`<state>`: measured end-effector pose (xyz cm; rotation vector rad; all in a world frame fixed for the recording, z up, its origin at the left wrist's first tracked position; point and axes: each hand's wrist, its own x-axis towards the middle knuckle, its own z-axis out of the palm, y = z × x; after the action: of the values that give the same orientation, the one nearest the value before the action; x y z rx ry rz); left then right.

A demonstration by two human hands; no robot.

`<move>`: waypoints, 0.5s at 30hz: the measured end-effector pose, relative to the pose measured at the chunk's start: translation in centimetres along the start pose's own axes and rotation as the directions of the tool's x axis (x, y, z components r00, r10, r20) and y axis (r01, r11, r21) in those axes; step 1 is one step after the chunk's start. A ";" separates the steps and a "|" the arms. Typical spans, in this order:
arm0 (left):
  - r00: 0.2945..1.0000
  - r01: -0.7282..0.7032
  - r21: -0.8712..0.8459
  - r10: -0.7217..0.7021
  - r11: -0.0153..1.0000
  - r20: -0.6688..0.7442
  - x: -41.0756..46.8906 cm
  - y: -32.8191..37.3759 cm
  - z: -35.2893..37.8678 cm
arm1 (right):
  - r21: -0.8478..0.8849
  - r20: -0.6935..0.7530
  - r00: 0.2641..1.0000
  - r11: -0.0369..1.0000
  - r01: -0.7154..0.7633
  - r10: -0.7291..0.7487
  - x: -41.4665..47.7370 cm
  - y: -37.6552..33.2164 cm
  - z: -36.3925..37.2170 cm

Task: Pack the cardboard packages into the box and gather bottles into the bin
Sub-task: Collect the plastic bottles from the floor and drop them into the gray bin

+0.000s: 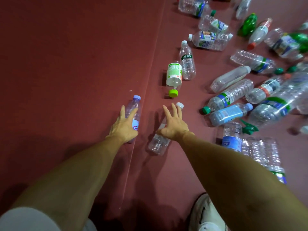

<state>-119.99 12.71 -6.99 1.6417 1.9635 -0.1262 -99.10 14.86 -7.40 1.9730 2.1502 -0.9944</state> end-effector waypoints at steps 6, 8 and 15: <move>0.996 0.011 0.083 -0.019 0.997 0.088 0.3 2.1 0.2 | 0.015 0.013 1.000 1.000 -0.010 0.010 -1.1 0.8 0.2; 0.997 0.010 0.088 -0.017 0.996 0.079 0.3 2.1 0.2 | -0.070 0.015 0.999 0.997 -0.031 0.032 -1.4 1.1 0.5; 0.997 0.014 0.070 -0.019 0.997 0.073 0.6 1.6 -0.3 | -0.140 0.065 0.991 0.984 -0.107 0.117 -2.3 1.4 0.9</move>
<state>-118.69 13.76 -6.62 1.6411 1.9377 -0.2603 -97.75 12.36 -7.61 1.9391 1.9886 -0.8634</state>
